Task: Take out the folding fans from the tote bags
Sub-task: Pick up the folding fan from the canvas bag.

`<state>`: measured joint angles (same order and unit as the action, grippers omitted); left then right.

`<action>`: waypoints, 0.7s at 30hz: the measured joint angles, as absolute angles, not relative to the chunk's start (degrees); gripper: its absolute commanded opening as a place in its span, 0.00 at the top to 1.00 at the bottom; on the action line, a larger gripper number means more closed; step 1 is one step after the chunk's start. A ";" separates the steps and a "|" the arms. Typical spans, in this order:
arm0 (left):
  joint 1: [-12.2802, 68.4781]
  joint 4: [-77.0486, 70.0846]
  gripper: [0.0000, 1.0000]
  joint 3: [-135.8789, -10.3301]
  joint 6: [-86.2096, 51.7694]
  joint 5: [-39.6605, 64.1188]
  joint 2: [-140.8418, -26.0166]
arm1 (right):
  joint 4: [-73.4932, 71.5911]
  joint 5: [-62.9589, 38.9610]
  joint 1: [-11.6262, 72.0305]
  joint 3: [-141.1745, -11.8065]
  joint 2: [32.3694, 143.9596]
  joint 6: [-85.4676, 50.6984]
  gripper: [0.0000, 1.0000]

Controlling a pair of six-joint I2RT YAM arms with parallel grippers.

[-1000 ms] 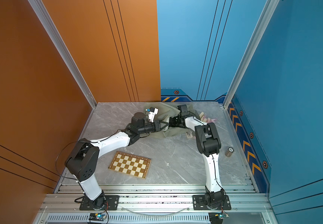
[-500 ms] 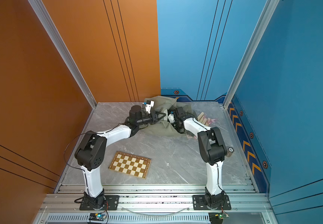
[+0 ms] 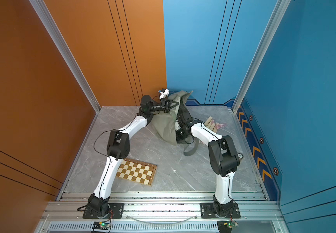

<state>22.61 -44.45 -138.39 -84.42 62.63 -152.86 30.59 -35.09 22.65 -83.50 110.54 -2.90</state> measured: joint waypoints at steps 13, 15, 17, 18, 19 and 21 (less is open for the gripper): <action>22.39 -60.18 1.00 -128.60 -99.96 62.41 -149.05 | 31.75 -22.26 21.87 -82.08 106.45 -1.26 0.32; 21.93 -64.90 1.00 -125.60 -102.17 61.63 -147.24 | 30.76 -20.91 21.12 -83.07 106.45 -1.23 0.31; 21.65 -68.18 1.00 -124.60 -103.98 61.25 -146.98 | 30.57 -20.14 20.51 -85.78 107.15 -1.23 0.31; 21.65 -69.06 1.00 -124.22 -104.77 60.99 -146.98 | 30.44 -19.46 20.25 -88.25 108.03 -1.21 0.31; 21.54 -69.56 1.00 -123.90 -105.38 60.84 -147.00 | 30.15 -19.05 20.16 -90.26 108.79 -1.15 0.31; 21.54 -70.37 1.00 -123.46 -106.74 60.53 -147.00 | 28.25 -17.69 20.14 -93.78 110.24 -0.97 0.30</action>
